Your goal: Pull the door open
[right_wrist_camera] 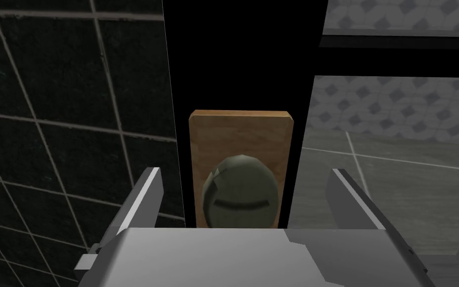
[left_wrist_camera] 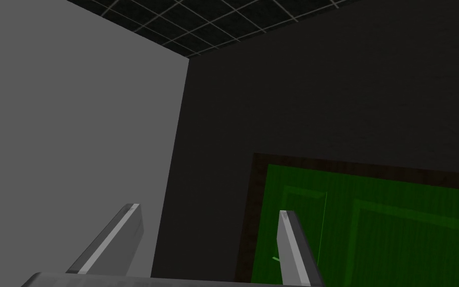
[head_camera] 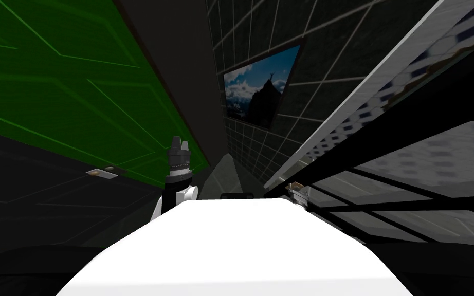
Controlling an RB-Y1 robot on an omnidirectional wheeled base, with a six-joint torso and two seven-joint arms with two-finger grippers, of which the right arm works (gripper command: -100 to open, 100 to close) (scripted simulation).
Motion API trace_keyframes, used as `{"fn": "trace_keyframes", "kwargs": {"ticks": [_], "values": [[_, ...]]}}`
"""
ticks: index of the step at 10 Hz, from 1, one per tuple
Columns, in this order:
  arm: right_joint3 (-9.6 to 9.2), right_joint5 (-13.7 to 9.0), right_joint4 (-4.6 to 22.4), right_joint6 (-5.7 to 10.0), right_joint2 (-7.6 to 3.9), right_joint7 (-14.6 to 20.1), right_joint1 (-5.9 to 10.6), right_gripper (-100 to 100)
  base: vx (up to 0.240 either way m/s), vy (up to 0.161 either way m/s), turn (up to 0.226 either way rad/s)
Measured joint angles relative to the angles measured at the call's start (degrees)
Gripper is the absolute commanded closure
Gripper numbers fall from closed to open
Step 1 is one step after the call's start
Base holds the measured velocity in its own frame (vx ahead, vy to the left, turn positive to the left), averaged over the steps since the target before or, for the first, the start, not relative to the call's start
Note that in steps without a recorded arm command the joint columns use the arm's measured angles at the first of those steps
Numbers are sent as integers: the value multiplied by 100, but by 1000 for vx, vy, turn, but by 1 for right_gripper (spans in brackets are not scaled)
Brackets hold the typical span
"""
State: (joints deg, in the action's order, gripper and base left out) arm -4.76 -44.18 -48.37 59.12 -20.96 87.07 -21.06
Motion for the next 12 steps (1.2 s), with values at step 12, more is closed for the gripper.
{"fn": "trace_keyframes", "kwargs": {"ticks": [12], "values": [[-338, 232, -152, 59, -143, 167, -147, 100, -111, 21, 30]]}}
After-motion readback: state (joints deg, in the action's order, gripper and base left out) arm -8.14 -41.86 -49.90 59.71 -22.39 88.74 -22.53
